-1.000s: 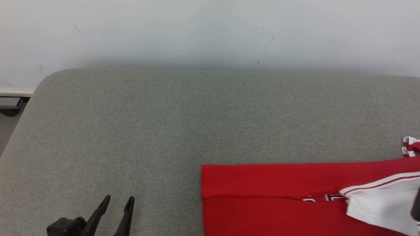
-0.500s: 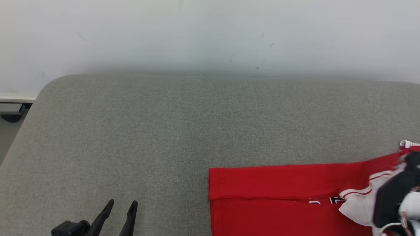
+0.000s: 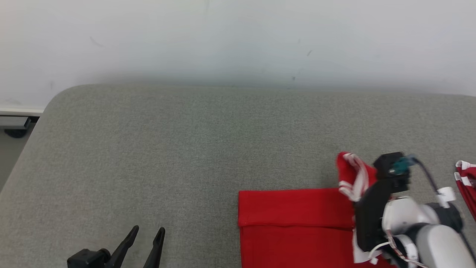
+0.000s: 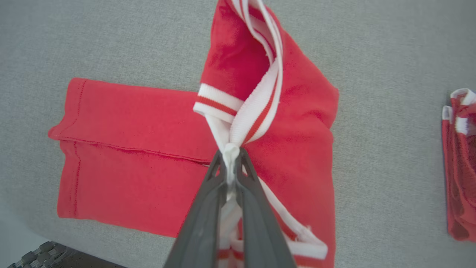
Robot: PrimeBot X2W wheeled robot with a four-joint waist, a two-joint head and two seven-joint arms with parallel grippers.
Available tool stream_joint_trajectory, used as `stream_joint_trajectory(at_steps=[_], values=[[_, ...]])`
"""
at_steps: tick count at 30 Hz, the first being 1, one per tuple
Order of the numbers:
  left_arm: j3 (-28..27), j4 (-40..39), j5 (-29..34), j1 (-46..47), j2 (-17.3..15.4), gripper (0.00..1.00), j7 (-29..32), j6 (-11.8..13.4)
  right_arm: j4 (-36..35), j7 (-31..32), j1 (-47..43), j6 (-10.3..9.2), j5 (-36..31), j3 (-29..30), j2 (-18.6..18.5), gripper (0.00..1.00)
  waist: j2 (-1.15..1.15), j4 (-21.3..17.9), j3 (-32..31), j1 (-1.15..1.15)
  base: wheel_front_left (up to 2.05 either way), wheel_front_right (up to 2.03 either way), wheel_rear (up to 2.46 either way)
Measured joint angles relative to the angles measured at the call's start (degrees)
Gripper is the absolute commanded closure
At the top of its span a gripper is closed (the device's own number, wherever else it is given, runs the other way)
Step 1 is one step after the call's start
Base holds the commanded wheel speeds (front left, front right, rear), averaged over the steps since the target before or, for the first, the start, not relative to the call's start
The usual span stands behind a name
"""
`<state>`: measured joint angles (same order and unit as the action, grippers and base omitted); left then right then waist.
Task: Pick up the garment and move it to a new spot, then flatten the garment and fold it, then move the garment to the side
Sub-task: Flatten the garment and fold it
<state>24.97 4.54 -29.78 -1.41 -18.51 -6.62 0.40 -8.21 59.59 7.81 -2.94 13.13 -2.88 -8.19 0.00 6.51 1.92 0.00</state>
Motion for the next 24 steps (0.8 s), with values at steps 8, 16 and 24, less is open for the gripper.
stream_joint_trajectory(at_steps=[8,16,24], values=[[0.12,0.44,0.0,0.93,0.42,0.0,0.0,-0.42,4.63,1.51,2.63,0.52,0.03,-5.44,3.35,1.0,0.0,2.38,0.96,0.0,0.0,0.0,0.0],[-0.01,1.01,0.0,1.54,0.54,0.0,-0.14,-0.42,8.51,2.0,5.2,0.68,0.08,-9.56,4.24,1.0,0.0,4.74,1.81,0.0,0.0,0.0,0.0],[-0.21,1.49,-0.01,1.7,0.59,0.0,-0.75,-0.4,11.91,1.85,6.78,0.48,0.93,-12.62,4.54,1.0,0.0,5.18,2.05,0.0,0.0,0.0,0.0]])
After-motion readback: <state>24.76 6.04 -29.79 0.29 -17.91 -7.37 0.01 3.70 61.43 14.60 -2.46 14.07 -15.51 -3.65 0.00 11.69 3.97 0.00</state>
